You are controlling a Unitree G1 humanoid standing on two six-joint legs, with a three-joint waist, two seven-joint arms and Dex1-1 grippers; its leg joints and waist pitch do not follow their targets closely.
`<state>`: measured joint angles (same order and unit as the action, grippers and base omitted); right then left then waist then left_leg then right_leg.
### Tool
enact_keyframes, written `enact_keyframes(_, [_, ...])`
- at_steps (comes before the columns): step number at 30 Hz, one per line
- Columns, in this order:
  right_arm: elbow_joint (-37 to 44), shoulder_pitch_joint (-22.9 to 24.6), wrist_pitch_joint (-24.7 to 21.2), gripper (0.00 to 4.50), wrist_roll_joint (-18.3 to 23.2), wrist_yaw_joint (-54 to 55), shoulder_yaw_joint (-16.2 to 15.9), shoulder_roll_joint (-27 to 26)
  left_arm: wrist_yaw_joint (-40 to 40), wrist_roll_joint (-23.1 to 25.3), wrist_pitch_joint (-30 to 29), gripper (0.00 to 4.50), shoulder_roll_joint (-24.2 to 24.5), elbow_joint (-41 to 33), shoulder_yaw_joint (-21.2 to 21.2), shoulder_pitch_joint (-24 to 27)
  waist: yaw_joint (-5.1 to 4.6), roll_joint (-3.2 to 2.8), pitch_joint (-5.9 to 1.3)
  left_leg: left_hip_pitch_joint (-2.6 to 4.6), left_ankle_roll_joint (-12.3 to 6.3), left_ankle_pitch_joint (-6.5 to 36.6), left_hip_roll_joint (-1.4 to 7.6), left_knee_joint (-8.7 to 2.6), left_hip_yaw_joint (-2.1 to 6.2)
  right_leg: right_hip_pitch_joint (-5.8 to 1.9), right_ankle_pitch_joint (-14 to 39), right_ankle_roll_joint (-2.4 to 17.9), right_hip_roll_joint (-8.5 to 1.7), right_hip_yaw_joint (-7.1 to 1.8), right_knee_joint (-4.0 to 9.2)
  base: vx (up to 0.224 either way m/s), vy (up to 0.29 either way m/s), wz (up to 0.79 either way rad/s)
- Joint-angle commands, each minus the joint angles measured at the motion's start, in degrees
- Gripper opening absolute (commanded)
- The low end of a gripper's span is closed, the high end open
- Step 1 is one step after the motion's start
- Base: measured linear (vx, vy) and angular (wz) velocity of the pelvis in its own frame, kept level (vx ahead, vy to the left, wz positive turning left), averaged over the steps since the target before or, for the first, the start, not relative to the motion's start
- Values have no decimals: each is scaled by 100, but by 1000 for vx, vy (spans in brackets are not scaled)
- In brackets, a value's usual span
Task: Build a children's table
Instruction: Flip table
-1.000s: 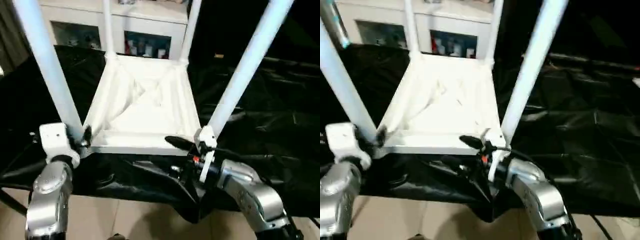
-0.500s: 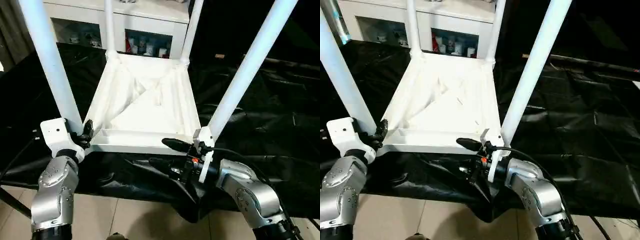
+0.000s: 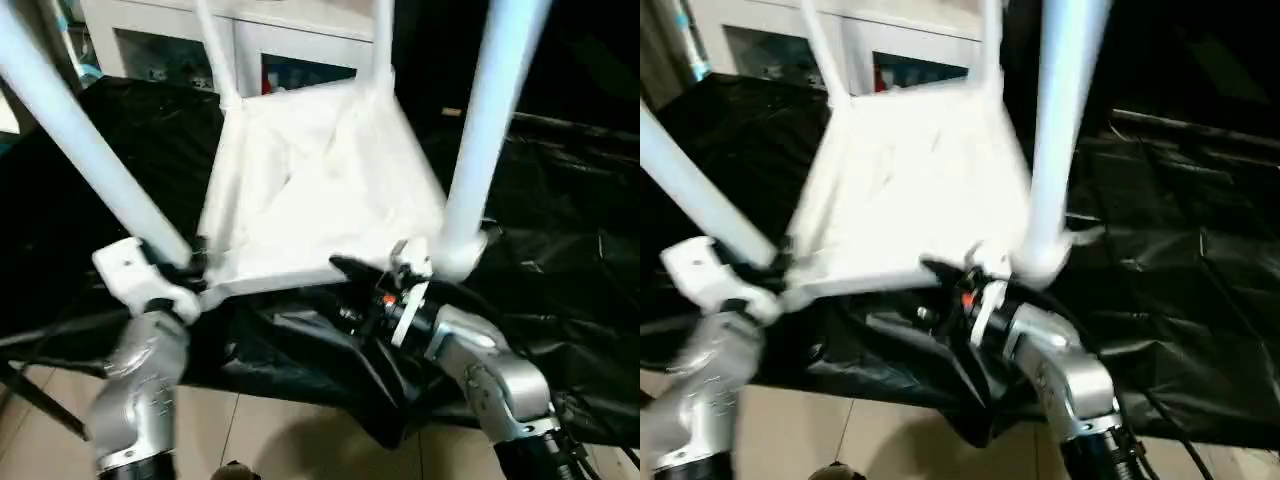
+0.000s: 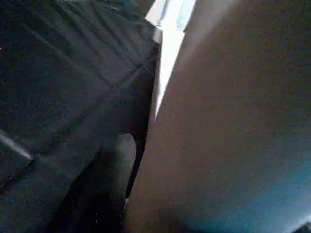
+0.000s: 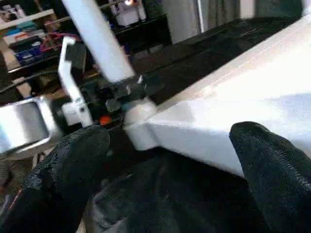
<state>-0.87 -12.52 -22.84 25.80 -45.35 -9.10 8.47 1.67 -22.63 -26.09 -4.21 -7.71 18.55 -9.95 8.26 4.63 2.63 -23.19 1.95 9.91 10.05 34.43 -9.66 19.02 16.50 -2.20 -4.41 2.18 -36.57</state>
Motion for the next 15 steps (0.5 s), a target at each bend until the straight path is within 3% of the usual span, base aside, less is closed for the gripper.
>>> enact_keyframes(1, [136, 94, -185, 450, 219, -54, 113, 89, -59, -404, -7, 250, -343, -187, -146, -317, -22, -27, -301, 235, -4, 482, 352, -435, 133, -88, -1456, 856, -353, -190, 380, 0, 0, 0])
enact_keyframes(7, [354, 191, -579, 450, 544, -60, 329, 185, -288, -378, 30, 247, -450, -94, 10, -536, -22, -22, -297, 241, 170, 586, 360, -458, 149, -90, -1297, 734, -362, -180, 395, 0, 0, 0])
enact_keyframes(10, [254, 170, -829, 450, 423, 268, 405, 218, -341, -414, 59, 245, -450, -43, 21, -621, -43, -18, -301, 247, 260, 523, 347, -460, 149, -84, -1296, 728, -358, -172, 402, 0, 0, 0])
enact_keyframes(12, [-76, 125, -923, 450, 447, 851, 701, -24, -363, -430, 62, 244, -442, -24, -48, -641, -51, -11, -301, 240, 298, 484, 336, -469, 141, -79, -1288, 741, -360, -171, 402, 0, 0, 0])
enact_keyframes(15, [-283, 29, -955, 450, 591, 1107, 895, -215, -372, -403, 78, 243, -458, 34, -96, -667, -59, -27, -299, 240, 375, 645, 336, -477, 128, -66, -1154, 774, -370, -180, 409, 0, 0, 0])
